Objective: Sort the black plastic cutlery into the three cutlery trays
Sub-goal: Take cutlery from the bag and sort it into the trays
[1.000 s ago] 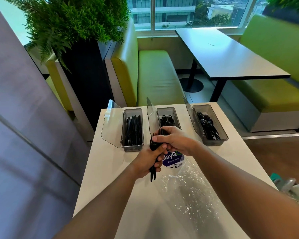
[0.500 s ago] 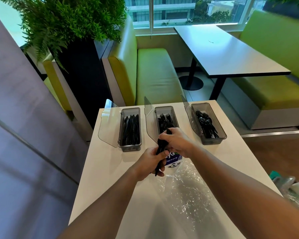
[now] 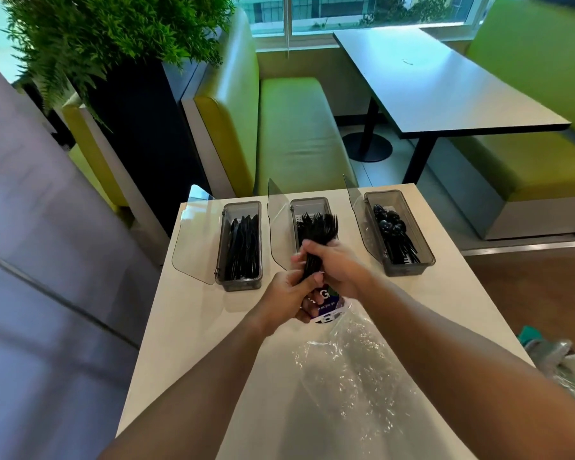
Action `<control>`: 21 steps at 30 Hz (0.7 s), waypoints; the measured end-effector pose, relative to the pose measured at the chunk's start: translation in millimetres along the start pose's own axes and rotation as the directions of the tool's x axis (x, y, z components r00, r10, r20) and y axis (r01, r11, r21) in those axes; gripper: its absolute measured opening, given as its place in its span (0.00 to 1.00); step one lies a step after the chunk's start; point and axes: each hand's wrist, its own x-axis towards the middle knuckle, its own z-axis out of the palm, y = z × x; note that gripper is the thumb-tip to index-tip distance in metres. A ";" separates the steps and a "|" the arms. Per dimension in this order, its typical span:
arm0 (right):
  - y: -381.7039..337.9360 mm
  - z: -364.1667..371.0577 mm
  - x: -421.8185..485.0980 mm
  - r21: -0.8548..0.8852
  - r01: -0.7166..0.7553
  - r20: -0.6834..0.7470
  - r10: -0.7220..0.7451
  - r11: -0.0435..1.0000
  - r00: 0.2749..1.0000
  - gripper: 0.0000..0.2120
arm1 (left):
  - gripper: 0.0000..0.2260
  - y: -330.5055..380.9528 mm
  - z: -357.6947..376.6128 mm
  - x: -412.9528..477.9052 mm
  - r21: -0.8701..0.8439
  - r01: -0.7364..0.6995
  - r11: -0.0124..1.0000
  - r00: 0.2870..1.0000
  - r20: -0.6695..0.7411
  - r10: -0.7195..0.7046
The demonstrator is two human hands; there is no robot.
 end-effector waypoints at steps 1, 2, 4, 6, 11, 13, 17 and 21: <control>-8.2 -0.9 6.7 0.046 0.017 -0.011 -0.017 0.999 1.000 0.09 | 0.13 2.2 -2.0 2.7 0.019 -0.019 1.000 0.999 -0.032 0.019; -16.9 -2.5 13.7 0.063 0.038 -0.022 -0.037 0.997 0.999 0.09 | 0.12 4.7 -5.4 5.9 0.063 -0.060 0.996 0.994 -0.084 0.065; -36.1 -8.0 28.4 0.027 0.069 -0.068 -0.067 0.997 0.995 0.08 | 0.07 9.5 -16.4 17.0 0.191 -0.168 0.967 0.951 -0.227 0.210; -49.7 -14.6 44.9 -0.055 0.080 -0.146 -0.088 0.995 0.985 0.07 | 0.05 14.9 -29.8 26.0 0.338 -0.248 0.908 0.847 -0.379 0.372; -43.3 -29.6 94.5 -0.228 -0.026 -0.260 -0.035 0.973 0.965 0.04 | 0.07 16.0 -51.6 48.5 0.548 -0.212 0.809 0.676 -0.516 0.527; -29.4 -33.4 106.9 -0.311 -0.097 -0.296 0.001 0.945 0.955 0.03 | 0.10 11.1 -57.2 53.8 0.527 -0.178 0.831 0.695 -0.531 0.485; -2.9 -38.0 122.3 -0.482 -0.206 -0.325 0.044 0.852 0.945 0.05 | 0.11 1.6 -62.1 57.7 0.457 -0.155 0.876 0.756 -0.515 0.403; 7.9 -36.0 125.0 -0.611 -0.143 -0.304 -0.063 0.779 0.951 0.18 | 0.09 -3.1 -62.3 60.1 0.403 -0.185 0.896 0.770 -0.507 0.387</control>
